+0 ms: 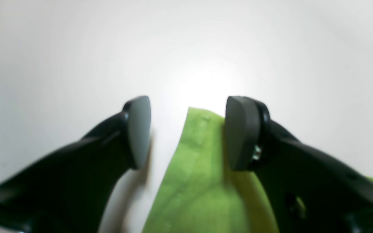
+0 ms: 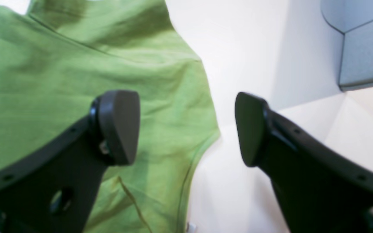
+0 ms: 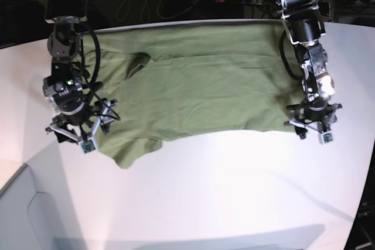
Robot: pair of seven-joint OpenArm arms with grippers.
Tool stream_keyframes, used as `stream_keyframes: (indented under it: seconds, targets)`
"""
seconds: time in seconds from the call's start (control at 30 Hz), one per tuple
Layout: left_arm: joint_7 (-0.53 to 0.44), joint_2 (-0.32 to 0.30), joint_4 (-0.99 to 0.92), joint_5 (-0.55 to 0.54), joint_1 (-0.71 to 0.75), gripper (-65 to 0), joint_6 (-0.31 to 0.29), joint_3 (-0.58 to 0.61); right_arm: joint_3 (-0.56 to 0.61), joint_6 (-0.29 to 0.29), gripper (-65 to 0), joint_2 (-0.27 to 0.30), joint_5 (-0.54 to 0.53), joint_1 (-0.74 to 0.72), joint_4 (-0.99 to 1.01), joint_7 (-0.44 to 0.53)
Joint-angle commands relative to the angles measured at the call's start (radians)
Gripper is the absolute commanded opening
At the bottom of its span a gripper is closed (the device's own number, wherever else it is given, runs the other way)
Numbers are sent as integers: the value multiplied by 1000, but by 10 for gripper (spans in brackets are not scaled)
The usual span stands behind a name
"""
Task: Fold the T-shirt properly
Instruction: 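Move both grippers out along the shirt's sides toward the hem, then grasp the hem corners with both grippers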
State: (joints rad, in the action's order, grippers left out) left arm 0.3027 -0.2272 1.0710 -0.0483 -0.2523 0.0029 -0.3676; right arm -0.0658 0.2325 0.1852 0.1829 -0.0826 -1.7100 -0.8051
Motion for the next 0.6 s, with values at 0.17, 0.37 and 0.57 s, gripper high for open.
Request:
stream_keyframes:
  seconds: [0.17,0.37,0.57]
  targets:
    - [-18,12,-51,-2,-25,-300,-2,-1,-2,-3,-210,10,0,-21,-18,20]
    - [-18,16,-53,-2,-25,-347,-4,-1,-2,-3,-210,12,0,-23,-18,20]
    - [-18,16,-53,-2,-22,-540,-4,-1,-2,-3,-210,12,0,-50,-11,20]
